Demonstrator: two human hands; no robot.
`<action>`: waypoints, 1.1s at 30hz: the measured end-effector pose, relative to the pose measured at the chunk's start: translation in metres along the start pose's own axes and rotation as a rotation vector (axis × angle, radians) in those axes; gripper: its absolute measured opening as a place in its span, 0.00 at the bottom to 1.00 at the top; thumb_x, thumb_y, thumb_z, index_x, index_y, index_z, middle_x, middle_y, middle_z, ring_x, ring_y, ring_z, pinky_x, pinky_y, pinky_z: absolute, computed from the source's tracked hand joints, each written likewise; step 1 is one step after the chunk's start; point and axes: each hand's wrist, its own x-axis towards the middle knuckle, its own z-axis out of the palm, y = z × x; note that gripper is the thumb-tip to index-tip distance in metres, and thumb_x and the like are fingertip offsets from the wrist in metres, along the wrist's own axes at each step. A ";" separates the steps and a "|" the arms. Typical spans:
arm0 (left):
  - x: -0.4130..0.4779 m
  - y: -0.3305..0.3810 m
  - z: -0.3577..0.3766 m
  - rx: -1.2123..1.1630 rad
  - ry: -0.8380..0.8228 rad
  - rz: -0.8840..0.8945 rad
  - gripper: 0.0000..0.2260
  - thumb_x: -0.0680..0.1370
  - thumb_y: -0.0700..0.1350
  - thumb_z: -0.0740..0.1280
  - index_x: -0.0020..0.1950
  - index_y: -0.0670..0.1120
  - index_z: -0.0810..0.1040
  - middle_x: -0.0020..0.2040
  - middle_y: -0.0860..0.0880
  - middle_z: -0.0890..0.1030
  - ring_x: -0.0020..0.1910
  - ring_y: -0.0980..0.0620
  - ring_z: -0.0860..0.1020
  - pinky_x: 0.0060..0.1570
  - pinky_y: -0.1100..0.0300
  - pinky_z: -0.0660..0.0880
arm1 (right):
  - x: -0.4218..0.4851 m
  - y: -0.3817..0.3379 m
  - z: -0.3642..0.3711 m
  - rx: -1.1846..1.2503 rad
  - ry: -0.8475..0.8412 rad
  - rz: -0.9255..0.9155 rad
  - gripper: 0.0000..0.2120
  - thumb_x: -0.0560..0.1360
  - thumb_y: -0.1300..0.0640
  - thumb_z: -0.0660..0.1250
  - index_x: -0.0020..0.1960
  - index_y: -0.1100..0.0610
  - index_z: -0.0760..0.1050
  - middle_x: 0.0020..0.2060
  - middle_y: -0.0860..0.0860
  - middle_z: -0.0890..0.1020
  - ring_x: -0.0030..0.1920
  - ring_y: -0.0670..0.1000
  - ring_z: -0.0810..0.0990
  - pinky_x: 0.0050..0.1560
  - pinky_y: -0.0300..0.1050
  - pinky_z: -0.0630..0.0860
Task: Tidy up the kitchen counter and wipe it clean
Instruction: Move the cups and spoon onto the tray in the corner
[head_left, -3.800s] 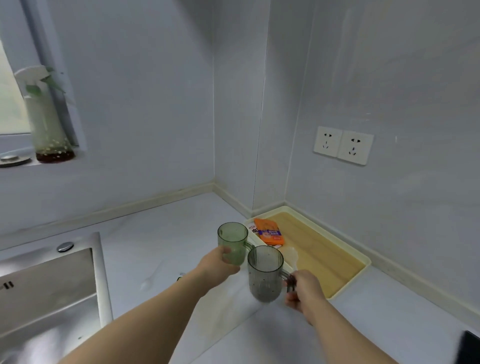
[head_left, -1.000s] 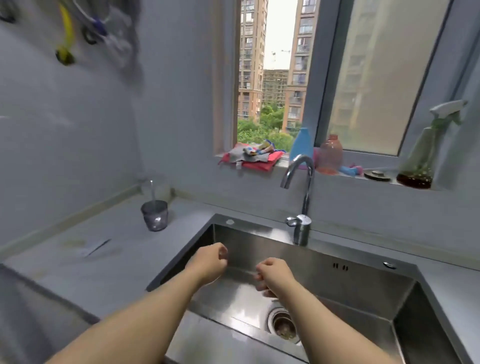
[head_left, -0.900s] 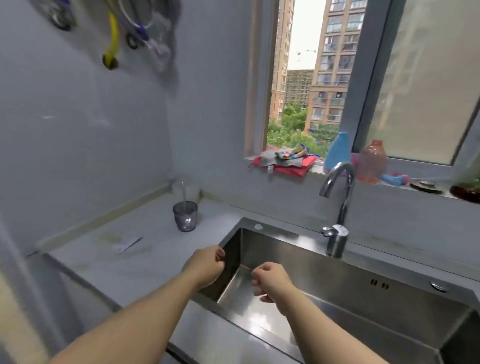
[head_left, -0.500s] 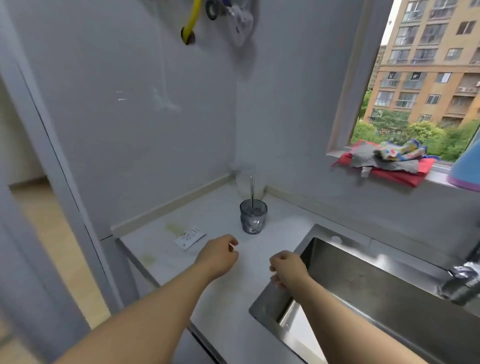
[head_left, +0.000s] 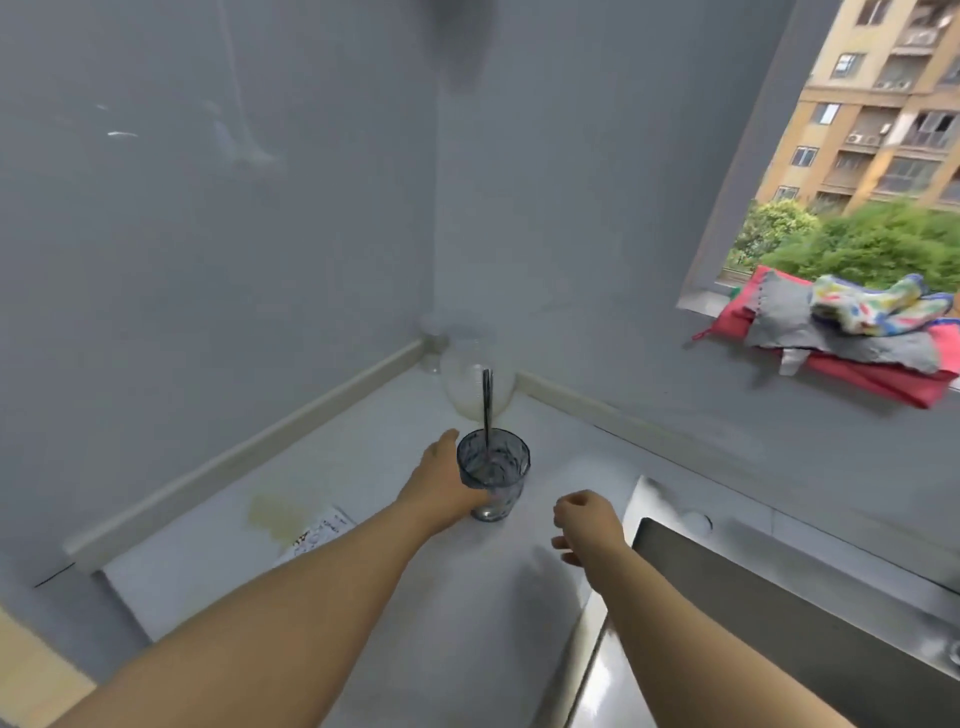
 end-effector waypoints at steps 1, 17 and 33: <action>0.010 0.001 0.005 -0.006 -0.010 0.012 0.41 0.69 0.47 0.75 0.75 0.43 0.56 0.72 0.44 0.62 0.70 0.45 0.65 0.65 0.59 0.65 | 0.005 0.003 -0.003 0.005 0.001 0.023 0.07 0.78 0.61 0.55 0.53 0.59 0.71 0.45 0.56 0.75 0.39 0.55 0.76 0.34 0.41 0.70; 0.037 -0.013 0.028 0.091 0.034 0.179 0.42 0.64 0.50 0.77 0.72 0.53 0.57 0.63 0.46 0.62 0.60 0.46 0.72 0.58 0.58 0.72 | -0.018 0.019 -0.004 0.105 0.048 0.143 0.05 0.77 0.62 0.57 0.46 0.58 0.71 0.36 0.53 0.75 0.30 0.51 0.72 0.33 0.40 0.68; -0.083 0.059 0.047 0.094 -0.464 0.664 0.38 0.62 0.46 0.78 0.64 0.55 0.60 0.59 0.50 0.65 0.57 0.50 0.71 0.58 0.58 0.75 | -0.143 0.025 -0.055 0.610 0.398 -0.044 0.05 0.76 0.62 0.61 0.48 0.58 0.75 0.42 0.54 0.77 0.39 0.52 0.75 0.36 0.42 0.70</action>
